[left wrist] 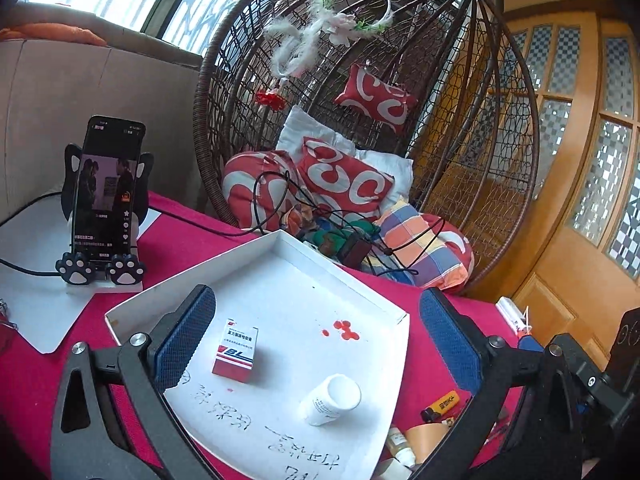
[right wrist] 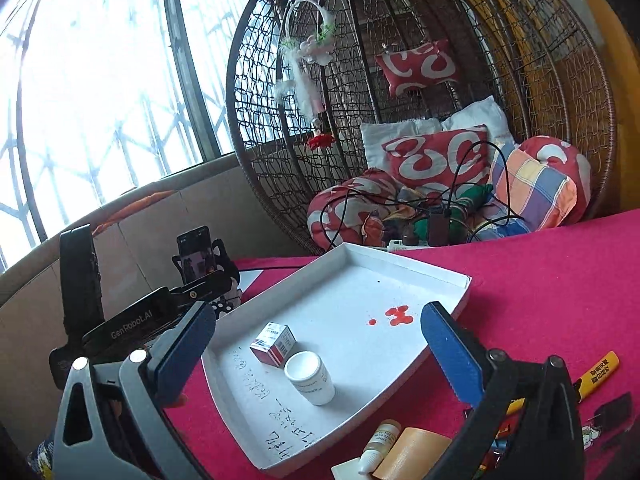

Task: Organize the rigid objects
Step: 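Move the left tool to the brown tape roll and grasp it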

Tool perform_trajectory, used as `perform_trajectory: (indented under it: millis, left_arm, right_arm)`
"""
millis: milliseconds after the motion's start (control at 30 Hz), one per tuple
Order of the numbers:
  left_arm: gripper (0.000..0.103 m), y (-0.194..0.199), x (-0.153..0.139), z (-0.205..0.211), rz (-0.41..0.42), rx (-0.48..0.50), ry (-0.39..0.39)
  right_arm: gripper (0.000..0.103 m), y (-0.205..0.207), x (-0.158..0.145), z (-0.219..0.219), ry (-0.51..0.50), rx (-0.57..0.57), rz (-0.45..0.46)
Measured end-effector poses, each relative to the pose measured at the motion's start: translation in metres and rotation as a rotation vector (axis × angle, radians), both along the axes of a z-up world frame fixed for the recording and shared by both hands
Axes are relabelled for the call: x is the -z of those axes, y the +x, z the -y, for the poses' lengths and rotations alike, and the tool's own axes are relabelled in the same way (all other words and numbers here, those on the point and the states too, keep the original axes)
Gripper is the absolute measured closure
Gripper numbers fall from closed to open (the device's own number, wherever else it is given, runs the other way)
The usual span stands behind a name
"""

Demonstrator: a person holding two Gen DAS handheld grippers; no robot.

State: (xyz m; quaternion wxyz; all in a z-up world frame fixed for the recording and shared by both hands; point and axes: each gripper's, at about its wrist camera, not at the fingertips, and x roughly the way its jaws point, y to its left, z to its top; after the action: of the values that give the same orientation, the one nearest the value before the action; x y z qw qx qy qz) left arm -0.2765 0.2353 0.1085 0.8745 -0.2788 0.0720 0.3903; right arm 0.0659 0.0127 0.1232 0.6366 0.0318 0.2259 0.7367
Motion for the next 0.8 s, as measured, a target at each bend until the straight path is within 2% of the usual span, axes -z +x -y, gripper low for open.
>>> perform_trajectory:
  millis: [167,300,367,500,567,700,800]
  left_arm:
    - [0.000,0.001,-0.012,0.011,0.019,0.090,0.024]
    - [0.000,0.009,-0.010,0.022,-0.021,0.152,0.011]
    - [0.000,0.019,-0.005,0.027,-0.055,0.207,-0.004]
    - [0.000,0.049,0.014,0.039,-0.151,0.301,-0.065]
    - [0.000,0.065,0.024,0.050,-0.187,0.362,-0.068]
    - [0.000,0.106,0.043,0.072,-0.330,0.525,-0.033]
    - [0.000,0.137,0.056,0.092,-0.453,0.671,0.033]
  right_arm:
    - [0.000,0.034,-0.015,0.037,0.076,0.067,-0.092]
    - [0.000,0.058,-0.014,0.069,0.114,0.195,-0.107]
    - [0.000,0.067,-0.009,0.079,0.117,0.223,-0.108]
    - [0.000,0.083,0.006,0.092,0.061,0.282,-0.099]
    - [0.000,0.089,0.015,0.095,0.029,0.304,-0.100]
    - [0.000,0.105,0.034,0.107,-0.023,0.330,-0.126]
    - [0.000,0.115,0.044,0.118,-0.056,0.342,-0.155]
